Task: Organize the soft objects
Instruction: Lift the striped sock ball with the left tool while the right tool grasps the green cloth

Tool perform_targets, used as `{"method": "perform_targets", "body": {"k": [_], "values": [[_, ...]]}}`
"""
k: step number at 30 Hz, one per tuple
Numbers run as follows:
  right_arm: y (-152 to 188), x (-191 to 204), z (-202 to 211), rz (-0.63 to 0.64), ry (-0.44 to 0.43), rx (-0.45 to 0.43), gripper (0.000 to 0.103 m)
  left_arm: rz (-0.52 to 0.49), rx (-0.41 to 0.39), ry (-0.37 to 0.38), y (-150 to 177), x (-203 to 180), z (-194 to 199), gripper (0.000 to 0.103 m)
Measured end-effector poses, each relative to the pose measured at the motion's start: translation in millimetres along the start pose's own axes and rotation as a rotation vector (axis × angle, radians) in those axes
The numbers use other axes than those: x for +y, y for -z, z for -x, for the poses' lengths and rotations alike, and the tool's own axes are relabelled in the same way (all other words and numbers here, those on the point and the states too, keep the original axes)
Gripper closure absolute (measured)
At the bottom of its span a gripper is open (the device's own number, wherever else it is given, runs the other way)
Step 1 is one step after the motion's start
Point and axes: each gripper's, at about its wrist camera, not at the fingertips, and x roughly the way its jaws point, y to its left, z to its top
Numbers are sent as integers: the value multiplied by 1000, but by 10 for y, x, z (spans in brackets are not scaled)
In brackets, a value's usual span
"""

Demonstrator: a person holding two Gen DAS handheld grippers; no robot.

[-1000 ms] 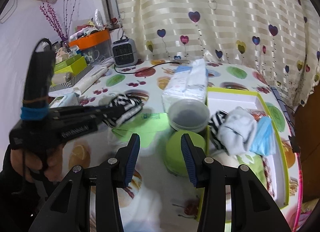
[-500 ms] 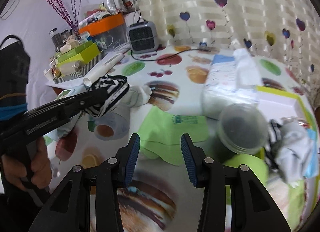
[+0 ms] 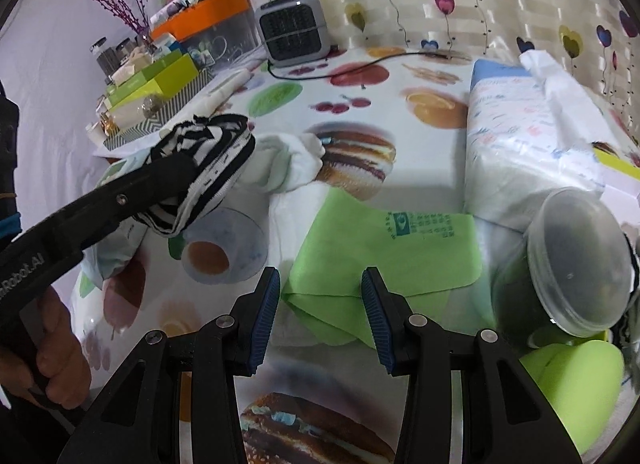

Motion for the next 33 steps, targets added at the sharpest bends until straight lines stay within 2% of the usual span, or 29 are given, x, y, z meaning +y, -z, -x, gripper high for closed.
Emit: {"method": "perform_targets", "body": {"k": [4, 6, 7, 9, 12, 13, 14, 26, 33], "values": [[-3, -36, 6, -17, -11, -11, 60, 1, 0, -1, 0, -1, -2, 91], [-10, -47, 32, -22, -19, -23, 75, 2, 1, -1, 11, -8, -15, 91], [-14, -52, 42, -26, -21, -28, 76, 1, 1, 0, 4, -3, -12, 91], [-15, -60, 59, -31, -25, -36, 83, 1, 0, 0, 4, -2, -13, 91], [-10, -55, 49, -27, -22, -33, 86, 1, 0, 0, 5, -2, -13, 91], [-8, -60, 56, -30, -21, -38, 90, 1, 1, -1, 5, -2, -13, 91], [-8, -62, 66, -32, -20, -45, 98, 2, 1, -1, 6, -2, -13, 91], [-33, -8, 375, -13, -38, -148, 99, -13, -11, 8, 45, -66, 24, 91], [-15, 126, 652, 29, -5, -209, 99, -35, -23, 23, 82, -177, 193, 91]]}}
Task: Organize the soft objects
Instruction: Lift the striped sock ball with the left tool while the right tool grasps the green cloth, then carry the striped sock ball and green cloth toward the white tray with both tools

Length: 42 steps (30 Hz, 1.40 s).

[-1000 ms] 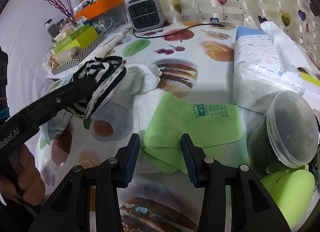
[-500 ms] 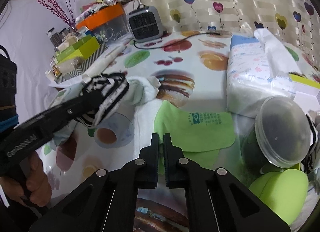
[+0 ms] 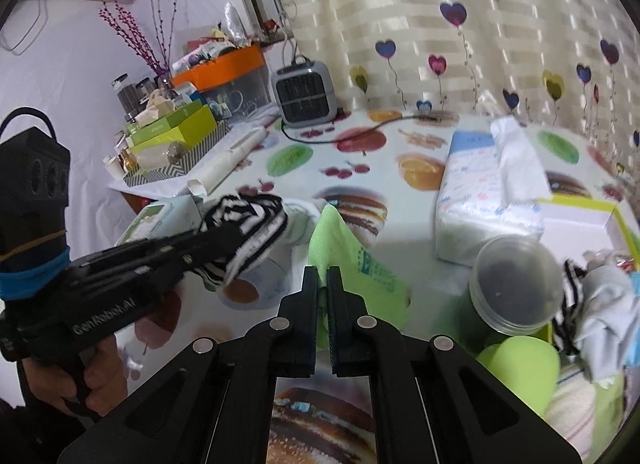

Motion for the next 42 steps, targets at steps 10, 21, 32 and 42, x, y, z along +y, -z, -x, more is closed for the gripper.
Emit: {"method": "perform_targets", "body": {"k": [10, 21, 32, 42], "values": [[-47, 236, 369, 65, 13, -86, 99, -19, -38, 1, -34, -100, 310, 91], [-49, 367, 669, 102, 31, -152, 99, -50, -61, 16, -73, -271, 506, 91], [-29, 340, 896, 99, 45, -191, 99, -84, -66, 41, -104, -485, 589, 91], [-10, 206, 1099, 83, 71, -222, 99, -135, -69, 72, -140, -753, 610, 91]]}}
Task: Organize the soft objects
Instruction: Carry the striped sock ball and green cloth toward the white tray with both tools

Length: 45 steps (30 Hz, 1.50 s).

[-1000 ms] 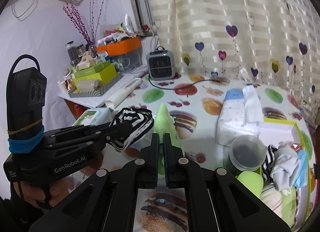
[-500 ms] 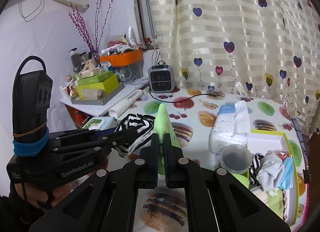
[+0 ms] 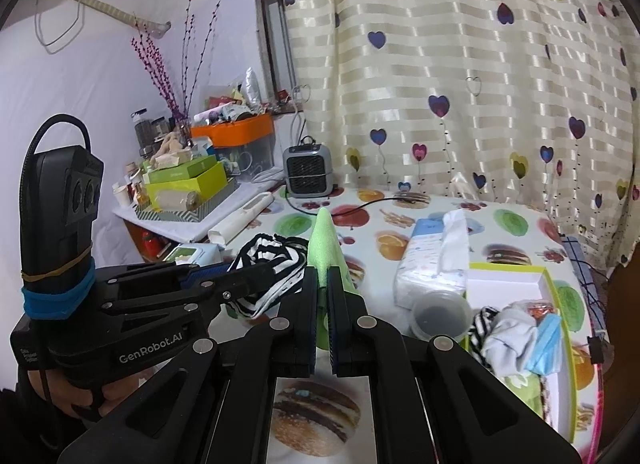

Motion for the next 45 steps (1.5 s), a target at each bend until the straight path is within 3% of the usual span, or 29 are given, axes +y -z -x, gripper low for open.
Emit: {"method": "perform_targets", "body": {"k": [22, 45], "values": [[29, -433, 217, -55, 108, -13, 99, -86, 31, 100, -87, -528, -302, 91], [163, -1212, 364, -180, 246, -10, 98, -118, 75, 163, -166, -808, -766, 91]]}}
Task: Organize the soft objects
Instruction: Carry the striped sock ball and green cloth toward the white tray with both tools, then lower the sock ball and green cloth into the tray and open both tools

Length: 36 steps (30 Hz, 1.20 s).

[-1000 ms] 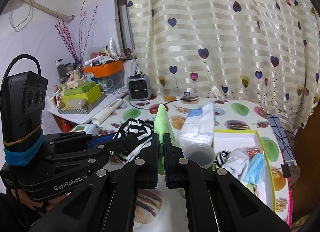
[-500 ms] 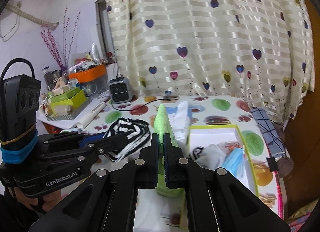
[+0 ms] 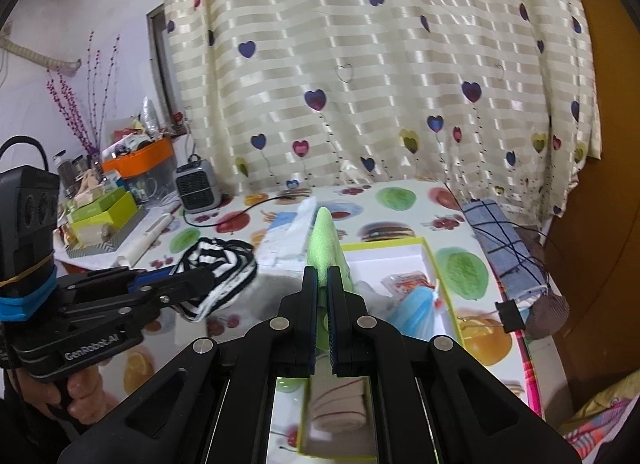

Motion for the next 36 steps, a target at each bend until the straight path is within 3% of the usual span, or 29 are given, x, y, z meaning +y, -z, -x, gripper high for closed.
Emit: {"method": "perform_targets", "body": {"k": [11, 21, 29, 36], "values": [[101, -369, -180, -60, 78, 46, 98, 4, 24, 7, 18, 23, -162, 91], [425, -602, -564, -100, 140, 208, 98, -10, 47, 19, 34, -42, -277, 91], [533, -704, -632, -120, 146, 259, 98, -35, 59, 40, 36, -165, -329, 91], [473, -716, -406, -111, 150, 185, 77, -67, 85, 70, 74, -344, -440, 91]]}}
